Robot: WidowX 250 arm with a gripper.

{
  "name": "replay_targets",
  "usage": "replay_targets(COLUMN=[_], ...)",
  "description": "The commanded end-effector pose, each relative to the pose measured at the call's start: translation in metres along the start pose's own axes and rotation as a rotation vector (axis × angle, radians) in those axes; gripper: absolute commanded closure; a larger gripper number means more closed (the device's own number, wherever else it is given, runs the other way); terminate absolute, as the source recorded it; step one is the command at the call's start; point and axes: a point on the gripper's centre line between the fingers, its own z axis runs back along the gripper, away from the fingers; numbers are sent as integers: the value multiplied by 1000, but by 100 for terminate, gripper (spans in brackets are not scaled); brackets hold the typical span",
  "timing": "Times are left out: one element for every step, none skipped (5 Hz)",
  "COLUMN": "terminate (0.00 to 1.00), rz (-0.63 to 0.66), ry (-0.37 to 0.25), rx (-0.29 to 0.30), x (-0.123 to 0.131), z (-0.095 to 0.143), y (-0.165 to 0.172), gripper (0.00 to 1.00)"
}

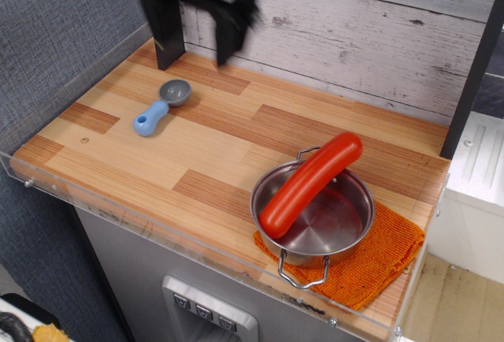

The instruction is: Put the sausage into the pot.

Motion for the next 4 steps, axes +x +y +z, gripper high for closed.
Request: replay_targets(terminate=[0,0,0,0], rz=[81,34,20,-16], ry=[-4,-7,-6,-8], rx=[-11,-99,-87,-88], x=[-28,-27,-27,-26], z=[6,1,0,-1], y=[30,30,30,31], gripper=[0,0,0,0])
